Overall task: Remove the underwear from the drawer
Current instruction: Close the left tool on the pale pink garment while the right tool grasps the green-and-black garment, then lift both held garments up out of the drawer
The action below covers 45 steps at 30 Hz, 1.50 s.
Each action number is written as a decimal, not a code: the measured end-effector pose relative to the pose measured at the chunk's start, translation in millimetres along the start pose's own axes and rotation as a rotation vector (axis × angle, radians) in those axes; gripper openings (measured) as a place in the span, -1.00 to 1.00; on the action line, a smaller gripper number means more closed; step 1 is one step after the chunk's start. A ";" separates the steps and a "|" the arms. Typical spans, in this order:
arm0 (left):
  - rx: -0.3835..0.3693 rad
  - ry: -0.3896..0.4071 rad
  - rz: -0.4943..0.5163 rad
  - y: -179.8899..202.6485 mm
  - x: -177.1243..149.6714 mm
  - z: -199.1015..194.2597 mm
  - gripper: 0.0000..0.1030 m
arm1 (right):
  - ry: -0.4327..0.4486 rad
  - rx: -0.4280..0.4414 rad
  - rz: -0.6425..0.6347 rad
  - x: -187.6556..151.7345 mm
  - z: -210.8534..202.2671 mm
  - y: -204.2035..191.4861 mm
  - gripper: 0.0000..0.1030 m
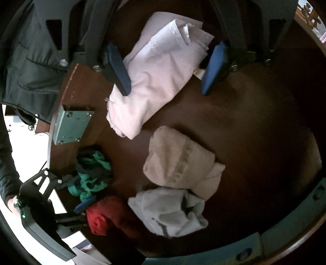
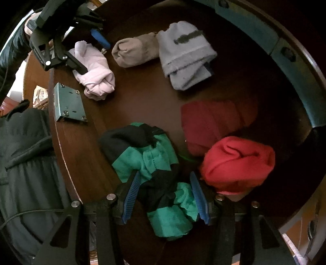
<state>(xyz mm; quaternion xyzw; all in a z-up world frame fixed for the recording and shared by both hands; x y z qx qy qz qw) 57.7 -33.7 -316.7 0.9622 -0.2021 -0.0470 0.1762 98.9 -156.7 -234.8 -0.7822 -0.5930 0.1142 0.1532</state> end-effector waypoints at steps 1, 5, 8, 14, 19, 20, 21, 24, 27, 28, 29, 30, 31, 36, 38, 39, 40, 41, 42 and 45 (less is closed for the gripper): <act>-0.005 -0.004 -0.006 -0.8 -0.5 1.9 0.43 | -0.001 0.007 0.002 -0.4 0.3 0.3 0.04; -0.009 -0.004 -0.005 -1.8 2.9 7.5 0.46 | 0.001 0.066 0.045 1.6 6.1 7.7 0.02; -0.013 -0.001 -0.005 -7.9 1.1 2.7 0.46 | 0.004 0.077 0.045 4.2 5.5 6.1 0.02; -0.024 0.027 -0.005 -10.6 -4.2 -2.4 0.16 | 0.011 0.007 0.039 -5.1 2.4 9.7 -0.35; 0.048 0.043 -0.015 -29.3 -7.0 -7.1 -0.31 | -0.014 -0.071 0.007 -2.5 4.6 7.9 -0.36; 0.053 0.044 -0.017 -30.8 -6.6 -7.8 -0.35 | -0.013 -0.072 0.001 -0.9 5.5 5.5 -0.36; 0.065 0.049 -0.017 -32.3 -6.2 -8.5 -0.35 | -0.014 -0.074 0.003 -0.2 6.1 5.1 -0.36; 0.131 0.064 -0.001 -35.9 -4.3 -10.6 -0.31 | -0.007 -0.087 0.006 0.9 5.2 5.0 -0.36; 0.116 0.062 0.011 -33.5 -4.8 -9.3 -0.24 | 0.017 -0.084 0.032 -1.9 4.6 7.0 -0.36; 0.110 0.065 0.015 -29.3 -5.0 -10.2 -0.21 | 0.029 -0.084 0.041 -2.4 4.0 7.7 -0.36; 0.094 0.066 0.015 -28.3 -5.7 -10.3 -0.12 | 0.037 -0.086 0.047 -3.5 3.5 8.5 -0.36; 0.073 0.064 0.013 -26.6 -6.9 -10.4 -0.04 | 0.045 -0.090 0.048 -4.0 2.9 8.8 -0.36; 0.047 0.053 0.014 -24.6 -8.9 -9.6 0.00 | 0.050 -0.092 0.048 -3.1 2.4 9.0 -0.36; 0.012 0.024 0.017 -25.1 -11.2 -6.5 0.06 | 0.048 -0.081 0.043 -1.4 3.5 9.4 -0.36; -0.011 0.014 0.020 -24.9 -13.6 -2.7 0.06 | 0.051 -0.081 0.045 -13.0 -1.3 10.7 -0.36; -0.026 0.008 0.022 -23.7 -14.6 -0.8 0.05 | 0.053 -0.082 0.046 -15.8 -4.1 11.2 -0.36; -0.043 0.004 0.023 -22.6 -15.9 2.0 0.02 | 0.053 -0.082 0.046 -7.2 3.5 13.4 -0.36; -0.067 0.007 0.016 -18.1 -18.2 2.8 -0.14 | 0.055 -0.083 0.046 -5.7 6.6 12.6 -0.36; -0.102 0.005 0.012 -14.7 -19.9 5.1 -0.38 | 0.056 -0.084 0.046 -6.1 7.0 12.0 -0.36; -0.118 0.035 0.044 -1.0 -23.2 2.0 -0.83 | 0.077 -0.086 0.041 -8.4 4.0 5.7 -0.49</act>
Point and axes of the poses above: each gripper's, at about its wrist camera, not at the fingertips, and z roughly the way its jaws point, y to its right, x to its top, the point moved 7 cm from there along z, roughly the way its jaws point, and after that the axes turned 7 degrees about -z, right-handed, at the moved point
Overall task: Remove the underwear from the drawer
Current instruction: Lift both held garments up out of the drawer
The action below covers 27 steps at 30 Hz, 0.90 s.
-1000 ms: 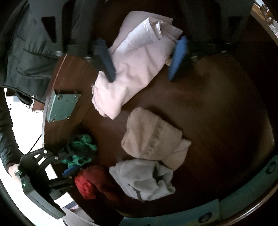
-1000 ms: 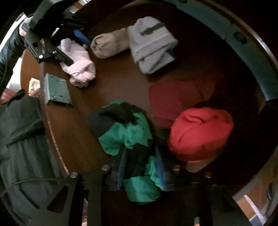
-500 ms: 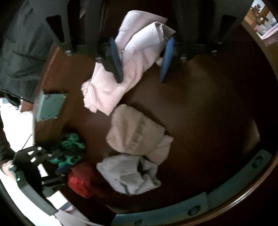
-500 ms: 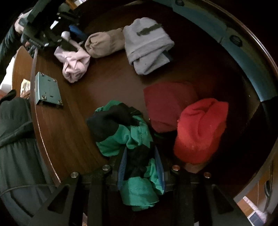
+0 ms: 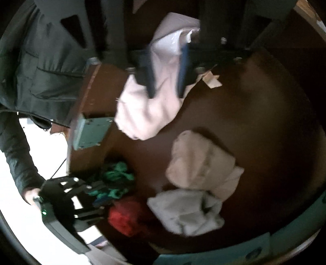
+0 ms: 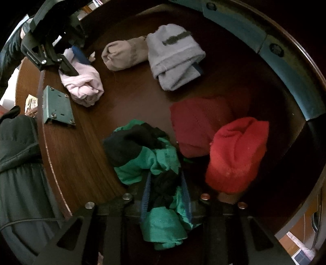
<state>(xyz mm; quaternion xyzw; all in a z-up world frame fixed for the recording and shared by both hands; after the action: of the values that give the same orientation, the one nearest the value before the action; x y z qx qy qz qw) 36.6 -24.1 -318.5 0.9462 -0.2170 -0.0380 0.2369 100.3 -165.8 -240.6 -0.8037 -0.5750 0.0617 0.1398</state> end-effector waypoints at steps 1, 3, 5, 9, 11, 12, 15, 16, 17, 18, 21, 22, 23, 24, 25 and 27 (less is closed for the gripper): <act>0.017 0.014 0.009 1.9 0.0 -2.1 -0.89 | 0.009 -0.005 -0.003 -0.4 -1.4 -1.7 -0.55; 0.097 0.038 0.004 -6.8 -0.3 -4.9 -0.94 | 0.028 -0.028 -0.007 -1.3 -4.8 -3.5 -0.60; 0.136 0.072 -0.037 -20.7 1.8 -11.7 -0.95 | 0.043 -0.057 -0.010 -1.9 -7.9 -4.2 -0.64; 0.161 0.155 -0.103 -40.9 6.2 -33.0 -0.96 | 0.079 -0.082 -0.004 -4.0 -14.8 -7.3 -0.65; 0.217 0.187 -0.114 -45.0 6.9 -40.7 -0.96 | 0.088 -0.093 0.000 -5.7 -16.4 -7.7 -0.65; 0.254 0.201 -0.114 -47.1 7.0 -43.8 -0.96 | 0.089 -0.096 0.003 -5.9 -16.1 -9.5 -0.65; 0.317 0.243 -0.104 -47.5 7.8 -49.5 -0.93 | 0.092 -0.098 0.010 -5.0 -15.2 -10.9 -0.65; 0.309 0.254 -0.108 -46.7 7.6 -52.2 -0.92 | 0.091 -0.101 0.010 -4.6 -15.0 -10.7 -0.65; 0.298 0.252 -0.105 -45.8 6.4 -52.9 -0.86 | 0.090 -0.102 0.012 -5.1 -14.8 -10.8 -0.65; 0.293 0.245 -0.097 -44.8 4.1 -53.6 -0.71 | 0.089 -0.098 0.013 -5.5 -15.6 -11.2 -0.65; 0.270 0.231 -0.051 -34.7 1.7 -55.4 -0.09 | 0.089 -0.080 0.017 -3.6 -15.6 -9.2 -0.65; 0.261 0.219 -0.028 -26.4 2.5 -51.0 0.01 | 0.087 -0.067 0.023 -4.1 -15.1 -8.8 -0.65; 0.263 0.211 -0.015 -22.5 1.2 -48.3 0.18 | 0.087 -0.066 0.021 -3.6 -16.3 -7.9 -0.65; 0.270 0.200 -0.003 -19.3 0.2 -44.3 0.27 | 0.087 -0.070 0.017 -3.4 -15.9 -6.4 -0.64; 0.270 0.185 0.003 -19.0 0.5 -37.9 0.27 | 0.084 -0.072 0.018 -3.3 -15.2 -6.0 -0.64; 0.274 0.158 0.001 -19.5 7.8 -40.7 0.27 | 0.077 -0.068 0.015 -2.5 -13.2 -3.9 -0.64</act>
<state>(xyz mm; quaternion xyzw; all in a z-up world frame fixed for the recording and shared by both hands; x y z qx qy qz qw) 58.3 5.6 -291.4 0.9696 -0.2012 0.0664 0.1220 99.4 -169.0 -227.0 -0.8141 -0.5649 0.0121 0.1343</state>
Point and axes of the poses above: each gripper's, at about its wrist camera, not at the fingertips, and z roughly the way its jaws point, y to its right, x to its top, the point moved 7 cm from there along z, roughly the way its jaws point, and after that the axes turned 7 degrees about -z, right-handed, at the moved point
